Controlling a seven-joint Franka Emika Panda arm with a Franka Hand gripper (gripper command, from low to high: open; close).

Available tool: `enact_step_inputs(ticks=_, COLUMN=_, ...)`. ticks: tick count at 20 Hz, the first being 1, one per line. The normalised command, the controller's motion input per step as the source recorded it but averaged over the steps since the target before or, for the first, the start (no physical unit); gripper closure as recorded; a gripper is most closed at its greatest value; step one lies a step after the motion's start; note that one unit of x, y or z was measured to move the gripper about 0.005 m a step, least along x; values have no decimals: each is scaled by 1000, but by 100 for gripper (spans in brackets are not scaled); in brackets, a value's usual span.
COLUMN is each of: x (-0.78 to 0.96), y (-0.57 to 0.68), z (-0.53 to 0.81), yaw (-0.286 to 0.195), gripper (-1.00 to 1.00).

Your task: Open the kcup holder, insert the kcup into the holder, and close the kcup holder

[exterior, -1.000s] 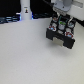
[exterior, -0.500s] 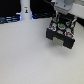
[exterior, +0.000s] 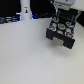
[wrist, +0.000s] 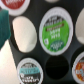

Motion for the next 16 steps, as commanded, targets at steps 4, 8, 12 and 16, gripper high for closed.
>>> enact_step_inputs(ticks=4, x=703, y=-423, z=247, yaw=14, gripper=-100)
enact_step_inputs(ticks=8, x=784, y=-357, z=186, yaw=9, gripper=-100)
enact_step_inputs(ticks=12, x=811, y=-282, z=19, yaw=4, gripper=-100)
enact_step_inputs(ticks=16, x=711, y=-124, z=-87, yaw=22, gripper=-100)
